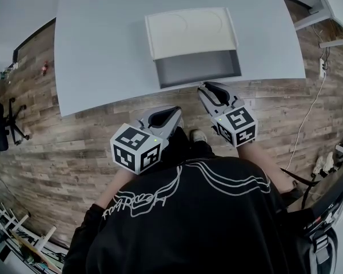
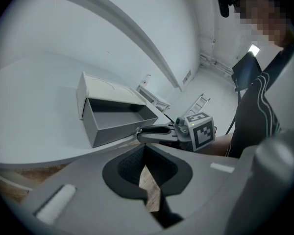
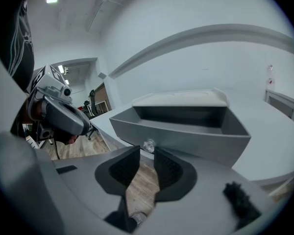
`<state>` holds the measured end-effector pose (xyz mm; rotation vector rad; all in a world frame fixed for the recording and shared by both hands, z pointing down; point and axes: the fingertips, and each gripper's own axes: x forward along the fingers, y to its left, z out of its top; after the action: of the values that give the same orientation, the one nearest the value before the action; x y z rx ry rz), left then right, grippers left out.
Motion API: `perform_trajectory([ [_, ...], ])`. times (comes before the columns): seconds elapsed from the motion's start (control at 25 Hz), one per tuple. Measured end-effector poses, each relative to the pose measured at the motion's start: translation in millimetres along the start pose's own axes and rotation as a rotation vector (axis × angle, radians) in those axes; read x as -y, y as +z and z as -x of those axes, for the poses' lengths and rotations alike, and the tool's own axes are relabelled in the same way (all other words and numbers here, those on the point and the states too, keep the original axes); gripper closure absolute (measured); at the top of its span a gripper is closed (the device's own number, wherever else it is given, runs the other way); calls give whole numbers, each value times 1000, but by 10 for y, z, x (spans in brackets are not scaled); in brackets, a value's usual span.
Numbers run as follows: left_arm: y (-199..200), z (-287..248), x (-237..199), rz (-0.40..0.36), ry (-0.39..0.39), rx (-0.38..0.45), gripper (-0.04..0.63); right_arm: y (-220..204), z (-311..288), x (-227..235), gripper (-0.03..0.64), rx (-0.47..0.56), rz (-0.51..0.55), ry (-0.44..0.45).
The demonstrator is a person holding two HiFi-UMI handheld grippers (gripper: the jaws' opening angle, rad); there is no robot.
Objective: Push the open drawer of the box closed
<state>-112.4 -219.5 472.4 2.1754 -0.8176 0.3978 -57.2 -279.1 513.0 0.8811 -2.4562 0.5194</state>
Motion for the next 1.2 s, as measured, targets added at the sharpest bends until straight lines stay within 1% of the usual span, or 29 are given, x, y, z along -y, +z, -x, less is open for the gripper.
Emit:
perform_trajectory([
  [0.08, 23, -25, -22, -3, -8, -8, 589, -12, -5, 17, 546, -3, -16, 4],
  [0.52, 95, -91, -17, -10, -51, -21, 589, 0, 11, 23, 548, -19, -49, 1],
  [0.88, 199, -39, -102, -1, -57, -12, 589, 77, -104, 113, 548, -62, -79, -15],
  [1.2, 287, 8, -278, -2, -47, -4, 589, 214, -248, 302, 548, -71, -91, -63],
])
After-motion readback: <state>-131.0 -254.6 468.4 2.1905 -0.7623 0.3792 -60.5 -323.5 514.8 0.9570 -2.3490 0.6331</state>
